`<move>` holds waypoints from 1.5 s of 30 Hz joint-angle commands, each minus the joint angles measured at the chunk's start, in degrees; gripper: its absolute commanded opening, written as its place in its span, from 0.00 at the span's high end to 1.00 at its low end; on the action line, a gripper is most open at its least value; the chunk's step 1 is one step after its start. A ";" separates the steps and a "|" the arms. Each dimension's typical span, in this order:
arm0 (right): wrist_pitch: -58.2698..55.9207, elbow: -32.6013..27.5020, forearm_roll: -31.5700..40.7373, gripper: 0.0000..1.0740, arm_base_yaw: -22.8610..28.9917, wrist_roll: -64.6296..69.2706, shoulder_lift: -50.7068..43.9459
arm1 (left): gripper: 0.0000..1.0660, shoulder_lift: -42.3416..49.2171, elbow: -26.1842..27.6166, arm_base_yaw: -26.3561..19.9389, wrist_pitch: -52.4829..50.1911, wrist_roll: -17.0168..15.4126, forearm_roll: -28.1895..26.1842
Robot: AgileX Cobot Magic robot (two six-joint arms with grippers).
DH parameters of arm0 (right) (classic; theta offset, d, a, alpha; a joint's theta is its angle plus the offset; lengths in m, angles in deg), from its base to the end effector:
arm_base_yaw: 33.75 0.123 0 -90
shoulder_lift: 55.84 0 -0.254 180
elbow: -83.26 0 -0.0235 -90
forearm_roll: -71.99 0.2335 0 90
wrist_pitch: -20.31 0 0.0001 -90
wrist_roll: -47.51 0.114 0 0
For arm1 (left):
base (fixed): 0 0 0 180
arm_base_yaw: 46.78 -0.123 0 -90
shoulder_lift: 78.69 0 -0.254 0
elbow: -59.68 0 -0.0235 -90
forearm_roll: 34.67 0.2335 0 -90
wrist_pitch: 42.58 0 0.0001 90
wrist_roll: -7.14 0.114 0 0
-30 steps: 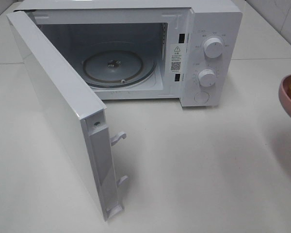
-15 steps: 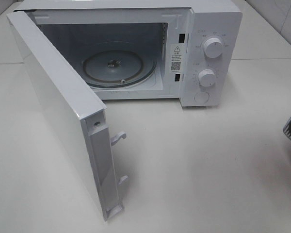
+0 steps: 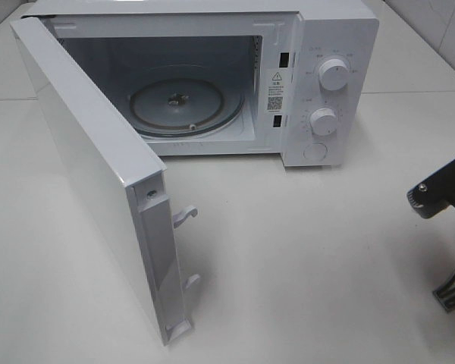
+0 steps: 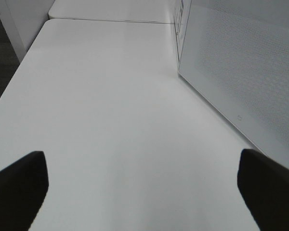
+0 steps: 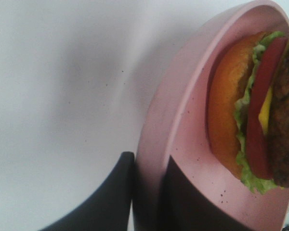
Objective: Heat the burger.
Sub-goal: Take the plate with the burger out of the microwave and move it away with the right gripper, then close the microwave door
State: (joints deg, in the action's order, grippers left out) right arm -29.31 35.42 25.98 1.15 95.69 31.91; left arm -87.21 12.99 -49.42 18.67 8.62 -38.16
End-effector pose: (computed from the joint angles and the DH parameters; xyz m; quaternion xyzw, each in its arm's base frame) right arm 0.1824 0.0510 0.1315 -0.1583 0.9442 -0.2417 0.1583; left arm 0.0293 -0.0047 0.2624 -0.0070 0.8497 -0.0115 0.5270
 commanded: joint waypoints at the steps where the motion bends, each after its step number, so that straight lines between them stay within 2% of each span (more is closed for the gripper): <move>1: -0.52 1.83 -6.07 0.95 -2.58 6.99 3.44 | 0.06 0.74 -0.06 0.11 0.00 -0.11 -0.06; 13: 3.04 4.58 -10.31 0.94 -10.54 11.12 12.66 | 0.06 0.74 -0.06 0.11 0.00 -0.11 -0.06; 22: 4.30 4.76 -10.03 0.92 -11.75 11.40 14.50 | 0.06 0.74 -0.06 0.11 0.00 -0.11 -0.06; 28: 4.41 4.76 -9.57 0.85 -11.75 11.40 14.50 | 0.06 0.74 -0.06 0.11 0.00 -0.11 -0.06; 36: 4.41 6.88 -3.15 0.68 -11.57 7.45 13.24 | 0.06 0.74 -0.06 0.11 0.00 -0.11 -0.06; 40: 5.16 8.08 -0.52 0.66 -11.57 3.95 10.71 | 0.06 0.74 -0.06 0.11 0.00 -0.11 -0.06; 43: 6.88 9.57 3.61 0.66 -11.57 -1.09 6.93 | 0.06 0.74 -0.06 0.11 0.00 -0.11 -0.06; 44: 8.48 10.37 6.93 0.65 -11.57 -6.07 3.38 | 0.06 0.74 -0.06 0.11 0.00 -0.11 -0.06; 45: 8.48 10.37 6.93 0.65 -11.57 -6.07 3.38 | 0.06 0.74 -0.06 0.11 0.00 -0.11 -0.06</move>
State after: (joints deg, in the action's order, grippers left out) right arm -21.06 45.56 32.45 -10.31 91.57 36.09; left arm -87.21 12.99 -49.42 18.67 8.62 -38.16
